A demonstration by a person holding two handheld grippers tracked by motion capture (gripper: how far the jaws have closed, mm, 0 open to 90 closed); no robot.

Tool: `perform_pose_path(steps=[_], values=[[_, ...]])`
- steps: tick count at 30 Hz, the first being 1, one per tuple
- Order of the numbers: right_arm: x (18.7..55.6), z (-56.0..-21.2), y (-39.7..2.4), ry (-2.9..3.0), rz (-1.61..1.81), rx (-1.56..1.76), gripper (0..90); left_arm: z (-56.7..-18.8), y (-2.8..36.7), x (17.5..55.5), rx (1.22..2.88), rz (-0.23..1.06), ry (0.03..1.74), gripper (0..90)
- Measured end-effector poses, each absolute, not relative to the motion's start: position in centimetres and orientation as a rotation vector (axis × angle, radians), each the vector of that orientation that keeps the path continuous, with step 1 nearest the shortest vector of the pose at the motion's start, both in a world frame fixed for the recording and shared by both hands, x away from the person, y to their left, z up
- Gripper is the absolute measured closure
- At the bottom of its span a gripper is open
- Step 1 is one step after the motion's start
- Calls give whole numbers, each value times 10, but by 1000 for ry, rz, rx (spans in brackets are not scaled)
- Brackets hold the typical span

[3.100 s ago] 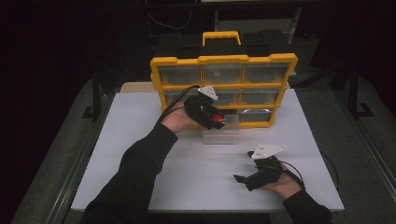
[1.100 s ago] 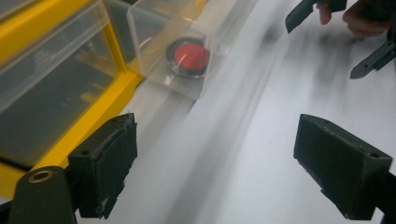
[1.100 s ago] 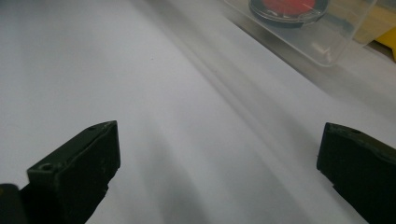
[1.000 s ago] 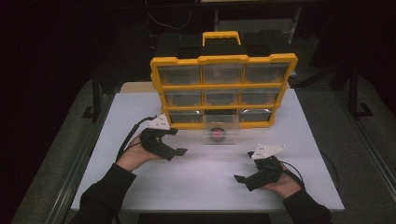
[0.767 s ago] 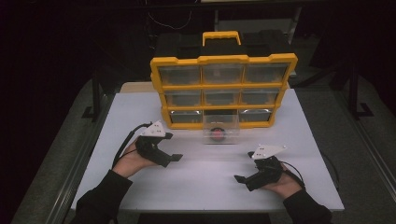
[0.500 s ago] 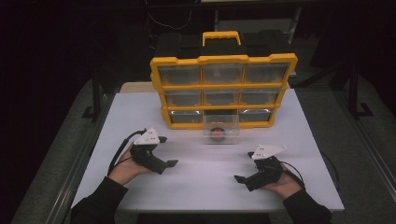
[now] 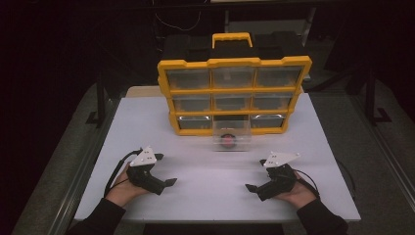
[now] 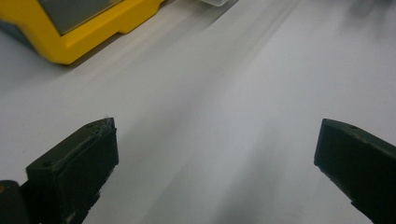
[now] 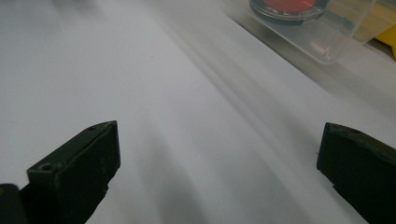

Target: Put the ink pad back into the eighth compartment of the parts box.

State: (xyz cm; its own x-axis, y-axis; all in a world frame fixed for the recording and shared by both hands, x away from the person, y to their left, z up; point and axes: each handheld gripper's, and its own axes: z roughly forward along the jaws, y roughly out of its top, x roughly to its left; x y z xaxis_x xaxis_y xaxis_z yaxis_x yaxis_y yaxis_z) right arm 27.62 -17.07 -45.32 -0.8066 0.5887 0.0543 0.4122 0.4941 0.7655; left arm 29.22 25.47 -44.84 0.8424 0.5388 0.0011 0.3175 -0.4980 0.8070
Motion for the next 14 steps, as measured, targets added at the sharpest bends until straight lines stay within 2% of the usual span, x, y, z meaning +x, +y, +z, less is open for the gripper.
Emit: perform_pose_path(steps=[7,14], values=[[272,-454,-171,2533,1192,846,0,-454,265,287,2098,301,667,0],[272,-456,-171,2544,1187,850,0,-458,264,284,2133,311,682,0]])
